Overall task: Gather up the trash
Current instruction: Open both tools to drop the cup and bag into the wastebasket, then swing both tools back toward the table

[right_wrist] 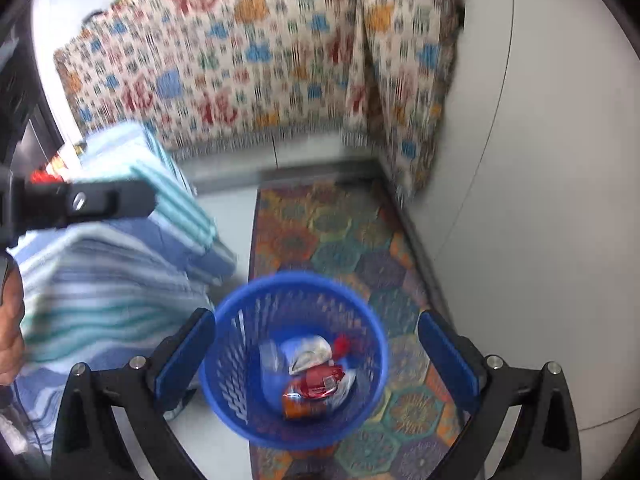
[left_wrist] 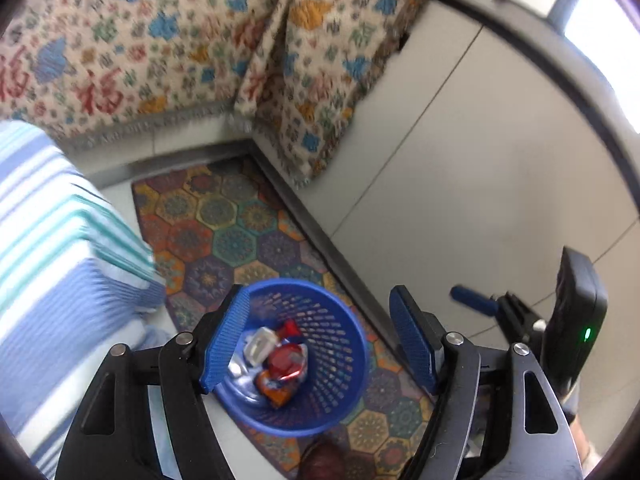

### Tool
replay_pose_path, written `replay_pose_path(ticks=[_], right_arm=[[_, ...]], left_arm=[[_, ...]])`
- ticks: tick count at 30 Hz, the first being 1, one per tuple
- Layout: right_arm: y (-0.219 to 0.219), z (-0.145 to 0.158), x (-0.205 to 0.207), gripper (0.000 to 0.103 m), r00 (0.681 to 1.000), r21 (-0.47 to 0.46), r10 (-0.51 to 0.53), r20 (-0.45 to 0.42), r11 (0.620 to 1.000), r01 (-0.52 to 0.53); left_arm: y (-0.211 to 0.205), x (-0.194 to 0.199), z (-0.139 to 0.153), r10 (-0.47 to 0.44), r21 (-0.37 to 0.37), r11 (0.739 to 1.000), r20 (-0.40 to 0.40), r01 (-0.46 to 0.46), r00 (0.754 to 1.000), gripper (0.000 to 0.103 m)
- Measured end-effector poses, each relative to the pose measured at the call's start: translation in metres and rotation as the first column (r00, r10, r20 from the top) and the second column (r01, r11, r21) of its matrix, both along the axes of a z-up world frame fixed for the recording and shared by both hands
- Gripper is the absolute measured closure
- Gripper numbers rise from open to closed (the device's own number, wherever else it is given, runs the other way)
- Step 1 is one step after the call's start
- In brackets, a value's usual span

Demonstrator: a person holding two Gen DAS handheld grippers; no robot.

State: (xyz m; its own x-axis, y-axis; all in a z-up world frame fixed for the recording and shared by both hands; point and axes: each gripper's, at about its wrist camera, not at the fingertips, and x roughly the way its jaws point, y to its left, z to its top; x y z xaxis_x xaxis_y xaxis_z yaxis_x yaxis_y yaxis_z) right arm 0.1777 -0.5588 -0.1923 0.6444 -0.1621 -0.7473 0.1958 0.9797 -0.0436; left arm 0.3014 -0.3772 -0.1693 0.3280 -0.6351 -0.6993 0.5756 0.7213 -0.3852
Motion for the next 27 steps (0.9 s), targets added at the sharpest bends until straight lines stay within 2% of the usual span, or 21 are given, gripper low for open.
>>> replay_pose_path(ticks=[5, 7, 10, 14, 18, 21, 23, 27], right_arm=[[0.037, 0.046, -0.003, 0.000, 0.987, -0.091, 0.071, 0.142, 0.994, -0.059], [0.060, 0.059, 0.000, 0.000, 0.978, -0.110, 0.115, 0.176, 0.989, -0.096], [0.103, 0.067, 0.008, 0.000, 0.958, -0.110, 0.209, 0.195, 0.976, -0.190], [0.178, 0.056, 0.026, 0.000, 0.920, -0.057, 0.364, 0.148, 0.932, -0.359], [0.256, 0.030, 0.042, 0.000, 0.876, -0.038, 0.479, 0.063, 0.878, -0.477], [0.303, 0.010, 0.056, 0.000, 0.846, -0.003, 0.532, -0.010, 0.847, -0.532], [0.326, -0.002, 0.062, 0.000, 0.834, 0.002, 0.550, -0.049, 0.835, -0.551], [0.345, -0.021, 0.073, 0.000, 0.832, 0.015, 0.544, -0.107, 0.838, -0.546]], left_arm=[[0.067, -0.027, 0.032, 0.046, 0.021, 0.999, 0.083, -0.048, 0.996, 0.017], [0.102, -0.041, 0.033, 0.080, 0.059, 0.995, 0.101, -0.086, 0.992, 0.016], [0.160, -0.060, 0.021, 0.143, 0.131, 0.979, 0.084, -0.153, 0.986, 0.016], [0.238, -0.073, -0.001, 0.256, 0.231, 0.936, 0.069, -0.265, 0.964, 0.016], [0.310, -0.064, -0.012, 0.393, 0.266, 0.880, 0.053, -0.393, 0.918, 0.016], [0.348, -0.052, -0.016, 0.461, 0.283, 0.843, 0.060, -0.458, 0.885, 0.016], [0.370, -0.045, -0.021, 0.486, 0.293, 0.827, 0.058, -0.481, 0.872, 0.016], [0.394, -0.031, -0.023, 0.499, 0.319, 0.808, 0.078, -0.496, 0.863, 0.016]])
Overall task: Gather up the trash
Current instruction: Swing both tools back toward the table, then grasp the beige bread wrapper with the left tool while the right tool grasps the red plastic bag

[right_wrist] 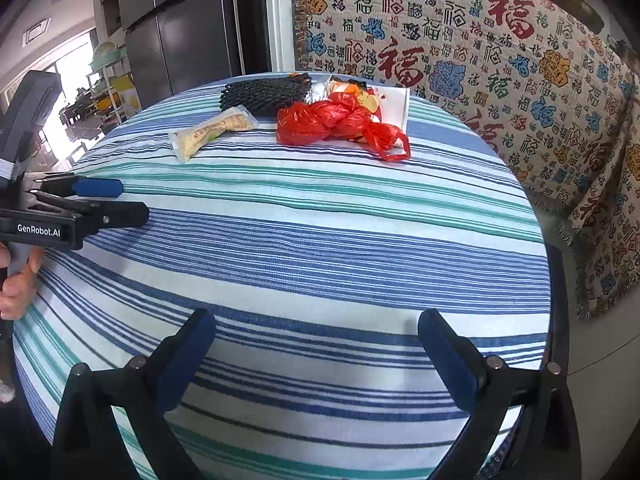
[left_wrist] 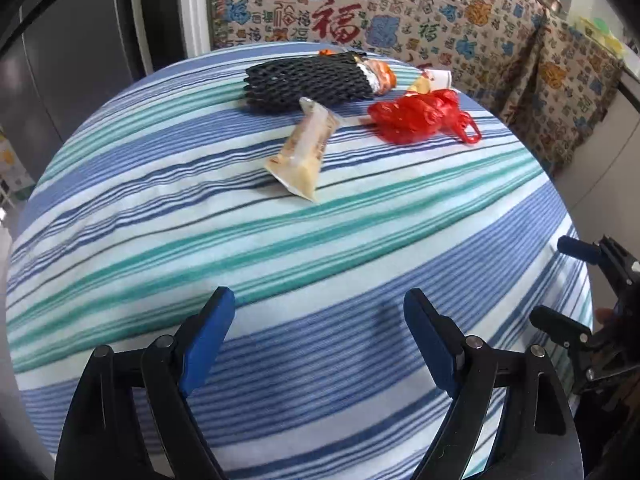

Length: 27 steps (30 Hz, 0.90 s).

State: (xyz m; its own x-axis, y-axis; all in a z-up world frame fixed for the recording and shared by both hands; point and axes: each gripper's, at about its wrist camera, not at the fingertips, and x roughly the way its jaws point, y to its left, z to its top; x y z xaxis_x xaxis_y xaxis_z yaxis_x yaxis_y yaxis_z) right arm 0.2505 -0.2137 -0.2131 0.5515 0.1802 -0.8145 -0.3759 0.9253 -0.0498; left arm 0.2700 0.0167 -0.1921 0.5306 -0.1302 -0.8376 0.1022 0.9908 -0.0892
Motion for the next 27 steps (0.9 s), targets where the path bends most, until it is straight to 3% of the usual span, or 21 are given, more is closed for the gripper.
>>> replay_pose_path(ticks=[6, 14, 17, 20, 22, 27], right_arm=[[0.008, -0.009, 0.018, 0.000, 1.000, -0.015, -0.019, -0.017, 1.000, 0.018], [0.006, -0.010, 0.025, 0.000, 1.000, -0.013, 0.014, -0.012, 1.000, -0.015], [0.004, -0.010, 0.027, 0.000, 0.999, -0.013, 0.034, -0.016, 0.999, -0.034], [0.001, -0.010, 0.034, 0.000, 0.999, -0.016, 0.049, -0.022, 0.999, -0.049], [-0.003, -0.010, 0.043, 0.000, 0.998, -0.017, 0.049, -0.026, 0.999, -0.050], [-0.018, -0.005, 0.083, 0.000, 0.999, -0.014, 0.015, -0.030, 1.000, -0.015]], left_arm=[[0.004, 0.033, -0.008, -0.030, 0.097, 0.995, 0.029, 0.027, 0.999, 0.010], [0.001, 0.072, -0.007, -0.027, 0.090, 0.996, 0.067, 0.021, 0.997, 0.011], [-0.002, 0.078, -0.006, -0.033, 0.089, 0.996, 0.081, 0.025, 0.996, 0.019], [-0.006, 0.080, -0.004, -0.043, 0.085, 0.996, 0.100, 0.034, 0.994, 0.038], [-0.009, 0.079, -0.002, -0.059, 0.086, 0.995, 0.110, 0.049, 0.992, 0.071], [-0.003, 0.074, 0.000, -0.051, 0.077, 0.996, 0.108, 0.043, 0.993, 0.076]])
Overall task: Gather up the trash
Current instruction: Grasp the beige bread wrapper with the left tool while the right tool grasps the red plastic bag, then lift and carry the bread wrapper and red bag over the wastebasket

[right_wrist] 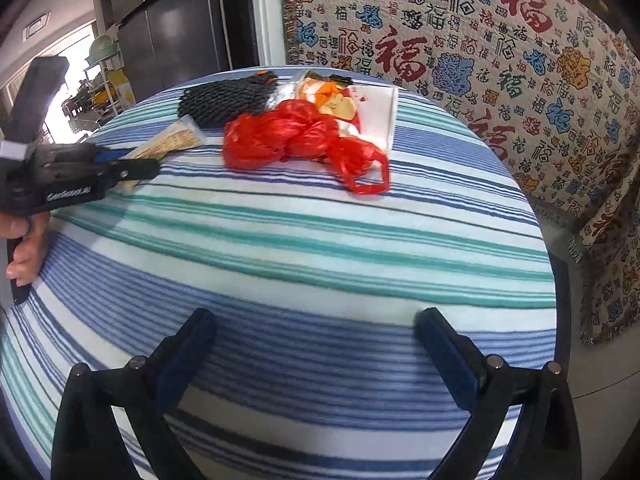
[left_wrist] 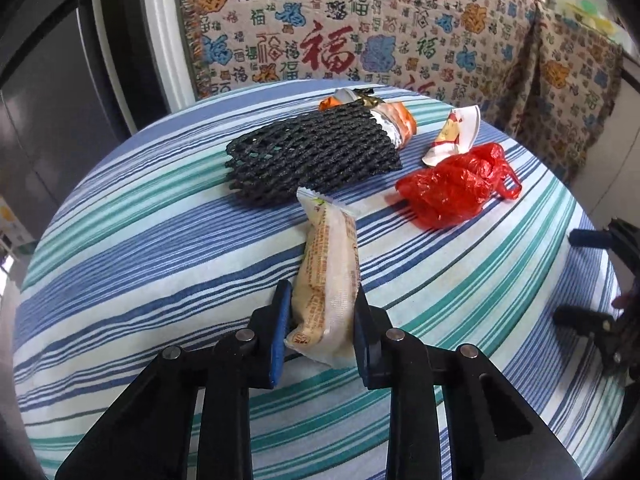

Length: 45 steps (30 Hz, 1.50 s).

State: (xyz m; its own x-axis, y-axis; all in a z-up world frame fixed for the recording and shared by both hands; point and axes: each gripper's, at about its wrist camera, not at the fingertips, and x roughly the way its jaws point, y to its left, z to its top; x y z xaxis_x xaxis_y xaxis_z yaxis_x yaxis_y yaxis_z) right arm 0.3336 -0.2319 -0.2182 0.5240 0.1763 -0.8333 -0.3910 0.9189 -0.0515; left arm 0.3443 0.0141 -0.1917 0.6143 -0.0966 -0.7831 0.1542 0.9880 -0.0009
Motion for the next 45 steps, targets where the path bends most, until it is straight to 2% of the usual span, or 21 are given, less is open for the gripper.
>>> replay_pose_path(ticks=[2, 6, 7, 9, 10, 11, 12, 14, 17, 20, 22, 23, 25, 31, 36, 39, 40, 41, 42, 43, 45], right_arm=[[-0.009, 0.009, 0.020, 0.001, 0.999, 0.058, -0.030, -0.017, 0.998, 0.031], [-0.027, 0.037, 0.057, 0.002, 0.990, 0.242, -0.125, 0.058, 0.964, 0.108], [-0.030, 0.040, 0.065, 0.005, 0.986, 0.280, -0.152, 0.067, 0.952, 0.128], [-0.035, 0.040, 0.084, 0.019, 0.976, 0.345, -0.214, 0.051, 0.920, 0.183], [-0.035, 0.037, 0.091, 0.020, 0.974, 0.374, -0.222, 0.038, 0.907, 0.193], [-0.033, 0.032, 0.096, 0.027, 0.976, 0.397, -0.219, 0.017, 0.897, 0.194], [-0.027, 0.025, 0.101, 0.039, 0.980, 0.413, -0.197, -0.010, 0.892, 0.183], [-0.008, 0.010, 0.102, 0.055, 0.992, 0.438, -0.085, -0.089, 0.891, 0.116], [0.027, 0.006, 0.076, 0.058, 0.980, 0.450, 0.121, -0.159, 0.892, -0.038], [0.061, 0.016, 0.027, 0.057, 0.928, 0.378, 0.331, -0.168, 0.892, -0.249], [0.073, 0.019, -0.001, 0.040, 0.923, 0.285, 0.362, -0.129, 0.905, -0.315], [0.077, 0.021, -0.009, 0.028, 0.930, 0.224, 0.354, -0.100, 0.918, -0.326], [0.089, 0.025, -0.019, 0.026, 0.937, 0.113, 0.349, -0.011, 0.932, -0.345], [0.117, 0.042, -0.032, 0.026, 0.891, 0.147, 0.447, 0.081, 0.878, -0.455], [0.142, 0.056, -0.043, 0.026, 0.852, 0.172, 0.502, 0.148, 0.836, -0.522], [0.167, 0.038, -0.042, 0.026, 0.847, 0.101, 0.521, 0.108, 0.841, -0.531], [0.173, 0.030, -0.041, 0.026, 0.850, 0.070, 0.518, 0.093, 0.849, -0.524], [0.178, 0.022, -0.039, 0.032, 0.860, 0.048, 0.505, 0.068, 0.860, -0.508], [0.180, 0.016, -0.036, 0.060, 0.872, 0.047, 0.488, 0.041, 0.871, -0.490], [0.179, 0.012, -0.032, 0.065, 0.887, 0.051, 0.461, 0.020, 0.886, -0.461], [0.171, 0.016, -0.029, 0.066, 0.915, 0.057, 0.404, 0.024, 0.913, -0.404]], left_arm=[[0.006, -0.003, 0.003, 0.022, -0.006, 1.000, -0.003, -0.022, 1.000, 0.076], [0.020, -0.006, 0.006, 0.057, -0.044, 0.997, -0.019, -0.058, 0.998, 0.076], [0.022, -0.007, 0.006, 0.064, -0.043, 0.997, -0.021, -0.064, 0.998, 0.076], [0.024, -0.009, 0.006, 0.072, -0.035, 0.997, -0.021, -0.073, 0.997, 0.075], [0.025, -0.011, 0.005, 0.075, -0.032, 0.997, -0.021, -0.075, 0.997, 0.075], [0.026, -0.011, 0.005, 0.078, -0.028, 0.997, -0.021, -0.079, 0.997, 0.075], [0.028, -0.012, 0.005, 0.083, -0.024, 0.996, -0.021, -0.084, 0.996, 0.075], [0.033, -0.014, 0.004, 0.097, -0.018, 0.995, -0.020, -0.098, 0.995, 0.075], [0.050, -0.016, 0.005, 0.145, -0.025, 0.989, -0.029, -0.146, 0.989, 0.075], [0.073, -0.017, 0.007, 0.196, -0.077, 0.977, -0.052, -0.200, 0.979, 0.074], [0.084, -0.019, 0.006, 0.226, -0.107, 0.967, -0.066, -0.232, 0.972, 0.073], [0.089, -0.020, 0.006, 0.239, -0.123, 0.961, -0.085, -0.248, 0.967, 0.073], [0.094, -0.022, 0.004, 0.250, -0.144, 0.954, -0.095, -0.262, 0.964, 0.070], [0.101, -0.030, 0.004, 0.285, -0.152, 0.943, -0.098, -0.298, 0.953, 0.055], [0.110, -0.032, 0.005, 0.300, -0.170, 0.934, -0.098, -0.314, 0.949, 0.055], [0.104, -0.031, 0.004, 0.282, -0.146, 0.945, -0.084, -0.292, 0.956, 0.059], [0.101, -0.030, 0.004, 0.275, -0.142, 0.948, -0.080, -0.284, 0.958, 0.064], [0.098, -0.030, 0.004, 0.264, -0.142, 0.951, -0.079, -0.273, 0.961, 0.066], [0.095, -0.030, 0.004, 0.255, -0.140, 0.954, -0.076, -0.264, 0.964, 0.067], [0.093, -0.030, 0.004, 0.248, -0.138, 0.957, -0.074, -0.257, 0.966, 0.069], [0.088, -0.029, 0.004, 0.237, -0.127, 0.961, -0.070, -0.244, 0.969, 0.073]])
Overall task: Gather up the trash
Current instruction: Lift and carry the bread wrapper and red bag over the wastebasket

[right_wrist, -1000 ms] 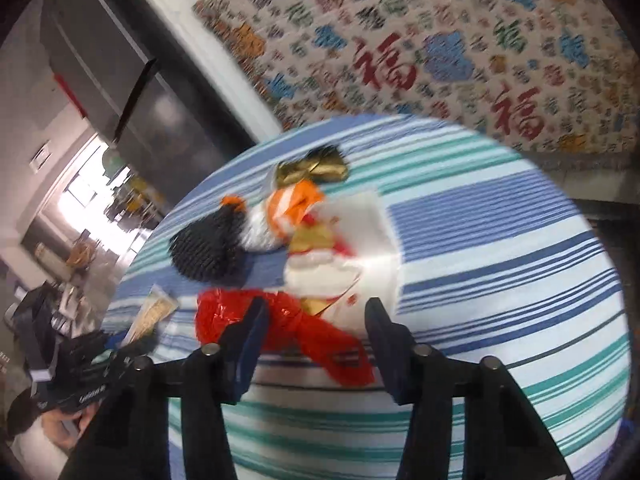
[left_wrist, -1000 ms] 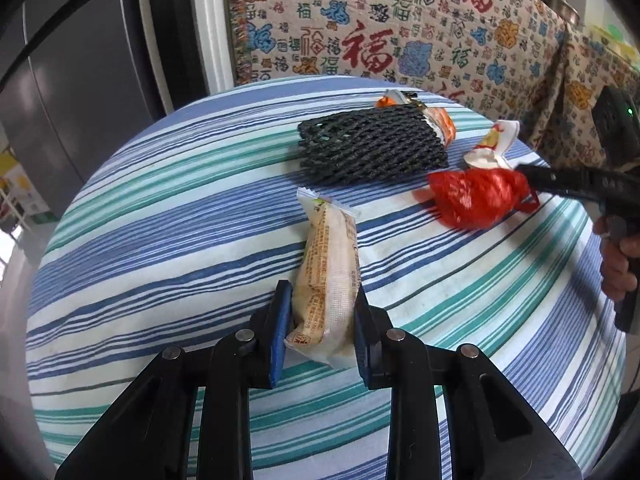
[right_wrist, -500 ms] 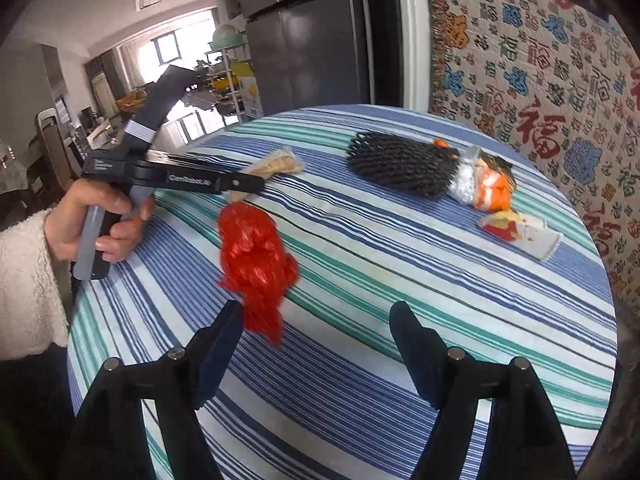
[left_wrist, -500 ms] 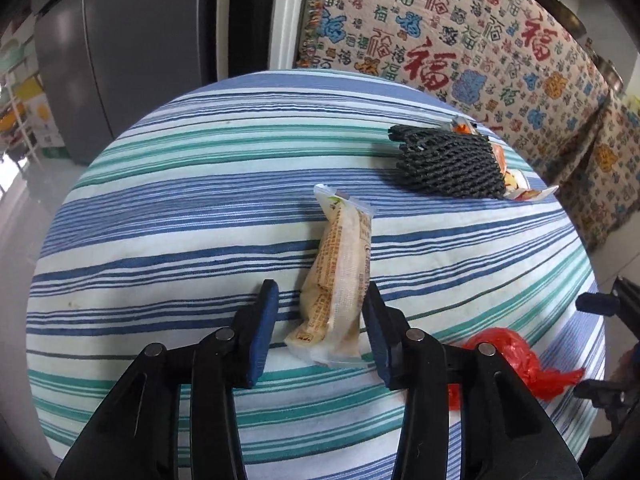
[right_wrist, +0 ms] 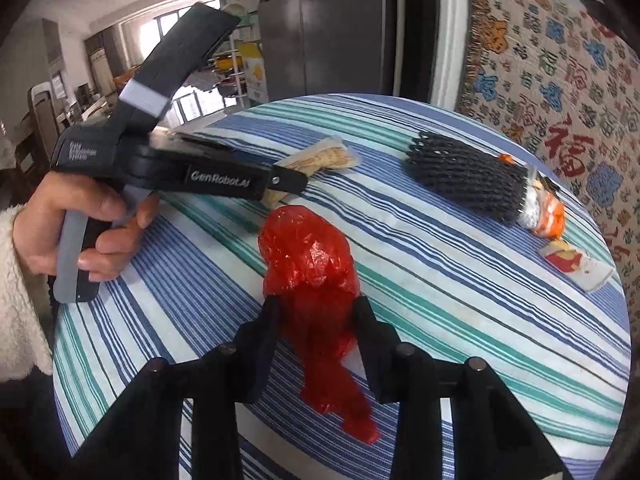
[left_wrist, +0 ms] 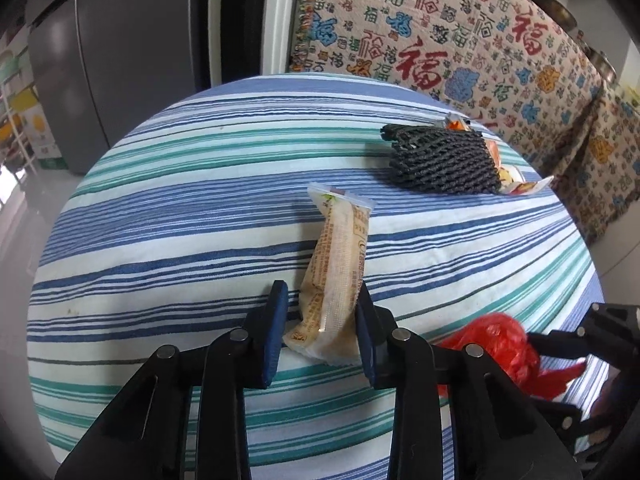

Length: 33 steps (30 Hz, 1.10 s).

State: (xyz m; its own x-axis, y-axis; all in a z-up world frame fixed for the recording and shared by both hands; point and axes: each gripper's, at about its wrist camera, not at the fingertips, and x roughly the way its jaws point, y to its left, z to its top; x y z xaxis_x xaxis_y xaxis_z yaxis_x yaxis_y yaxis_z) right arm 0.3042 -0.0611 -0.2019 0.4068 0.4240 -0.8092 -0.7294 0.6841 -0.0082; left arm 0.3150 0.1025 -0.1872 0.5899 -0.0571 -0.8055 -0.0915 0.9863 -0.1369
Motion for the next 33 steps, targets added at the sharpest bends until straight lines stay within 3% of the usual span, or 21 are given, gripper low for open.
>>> replay_pose_path(ticks=[2, 5, 8, 12, 15, 18, 22, 27, 29, 33], right_arm=[[-0.015, 0.007, 0.003, 0.066, 0.993, -0.040, -0.113, 0.038, 0.993, 0.115], [-0.055, 0.021, 0.005, 0.066, 0.951, -0.044, -0.295, 0.097, 0.953, 0.300], [-0.086, 0.021, 0.011, 0.062, 0.924, -0.036, -0.370, 0.096, 0.927, 0.374], [-0.106, 0.008, 0.017, 0.036, 0.921, -0.013, -0.388, 0.032, 0.922, 0.388], [-0.105, -0.004, 0.022, 0.034, 0.924, -0.080, -0.382, -0.012, 0.922, 0.380], [-0.105, -0.005, 0.023, 0.030, 0.918, -0.069, -0.396, -0.001, 0.916, 0.395], [-0.103, -0.009, 0.030, 0.023, 0.921, -0.058, -0.390, 0.013, 0.919, 0.390], [-0.102, -0.011, 0.037, 0.021, 0.925, -0.049, -0.379, 0.013, 0.924, 0.379], [-0.101, -0.008, 0.035, 0.022, 0.927, -0.078, -0.375, -0.001, 0.924, 0.374], [-0.099, 0.008, 0.024, 0.022, 0.945, -0.052, -0.324, 0.038, 0.944, 0.326]], left_arm=[[-0.002, -0.001, 0.001, -0.009, -0.007, 1.000, 0.001, 0.009, 1.000, 0.074], [-0.007, -0.005, 0.004, -0.024, -0.033, 0.999, 0.009, 0.024, 1.000, 0.074], [-0.021, -0.007, 0.004, -0.077, -0.033, 0.996, 0.009, 0.077, 0.997, 0.073], [-0.039, -0.007, 0.001, -0.106, 0.007, 0.994, -0.002, 0.106, 0.994, 0.056], [-0.041, -0.001, 0.000, -0.091, 0.015, 0.996, -0.005, 0.091, 0.996, 0.044], [-0.044, 0.006, -0.001, -0.082, 0.042, 0.996, -0.008, 0.082, 0.997, 0.038], [-0.056, 0.010, -0.007, -0.092, 0.153, 0.984, -0.011, 0.093, 0.996, 0.031], [-0.055, 0.014, -0.007, -0.074, 0.144, 0.987, -0.008, 0.075, 0.997, 0.030], [-0.057, 0.014, -0.006, -0.083, 0.147, 0.986, -0.008, 0.083, 0.997, 0.035], [-0.060, 0.011, -0.005, -0.103, 0.147, 0.984, -0.012, 0.104, 0.995, 0.046]])
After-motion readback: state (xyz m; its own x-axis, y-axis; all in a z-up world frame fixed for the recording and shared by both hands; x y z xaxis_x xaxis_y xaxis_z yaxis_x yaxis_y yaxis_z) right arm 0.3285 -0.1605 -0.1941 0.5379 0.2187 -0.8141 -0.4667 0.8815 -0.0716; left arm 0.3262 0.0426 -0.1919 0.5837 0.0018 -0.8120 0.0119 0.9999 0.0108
